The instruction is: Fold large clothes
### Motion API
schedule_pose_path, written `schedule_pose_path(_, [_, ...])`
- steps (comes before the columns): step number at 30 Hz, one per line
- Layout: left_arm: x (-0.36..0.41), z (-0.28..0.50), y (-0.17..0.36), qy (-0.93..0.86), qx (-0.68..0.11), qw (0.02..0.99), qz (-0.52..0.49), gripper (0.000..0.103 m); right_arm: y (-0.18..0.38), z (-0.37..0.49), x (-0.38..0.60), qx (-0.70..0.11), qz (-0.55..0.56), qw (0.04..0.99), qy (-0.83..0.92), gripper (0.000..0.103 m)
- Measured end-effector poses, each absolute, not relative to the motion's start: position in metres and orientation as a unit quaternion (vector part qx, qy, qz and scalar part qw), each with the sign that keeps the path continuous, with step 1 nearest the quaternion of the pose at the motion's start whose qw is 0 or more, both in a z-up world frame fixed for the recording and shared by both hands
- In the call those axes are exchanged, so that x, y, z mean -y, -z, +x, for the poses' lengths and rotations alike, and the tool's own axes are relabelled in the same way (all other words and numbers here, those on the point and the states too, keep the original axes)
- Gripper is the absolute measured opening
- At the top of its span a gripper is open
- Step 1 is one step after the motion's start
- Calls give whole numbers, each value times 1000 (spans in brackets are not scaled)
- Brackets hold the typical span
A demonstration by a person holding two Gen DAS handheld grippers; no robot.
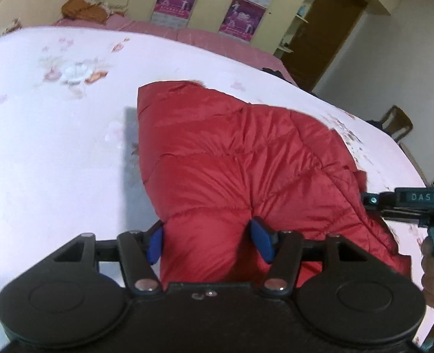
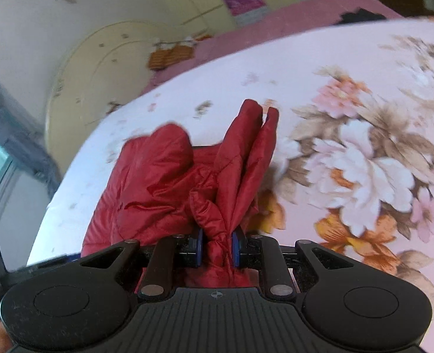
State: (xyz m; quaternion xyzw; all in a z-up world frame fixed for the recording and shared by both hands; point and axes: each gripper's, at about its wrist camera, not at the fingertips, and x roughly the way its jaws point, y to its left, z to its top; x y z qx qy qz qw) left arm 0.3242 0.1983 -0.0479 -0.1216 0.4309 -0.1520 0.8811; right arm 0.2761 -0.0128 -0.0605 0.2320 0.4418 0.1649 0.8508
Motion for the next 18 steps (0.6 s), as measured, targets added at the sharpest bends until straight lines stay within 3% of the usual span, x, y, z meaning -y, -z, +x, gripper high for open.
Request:
schedule_pose_path(2, [-203, 326, 54, 151, -423, 884, -132, 76, 74, 279, 23, -442, 253, 846, -161, 18])
schedule_pose_path(9, [-225, 326, 69, 167, -413, 881, -158, 78, 103, 268, 48, -426, 310, 837, -147, 18])
schedule_pose_path(14, [-232, 329, 82, 161, -418, 878, -171, 91, 126, 267, 57, -426, 341, 826, -142, 18])
schedule_pose_path(18, [-238, 323, 74, 153, -414, 884, -155, 92, 121, 266, 61, -434, 343, 821, -144, 19])
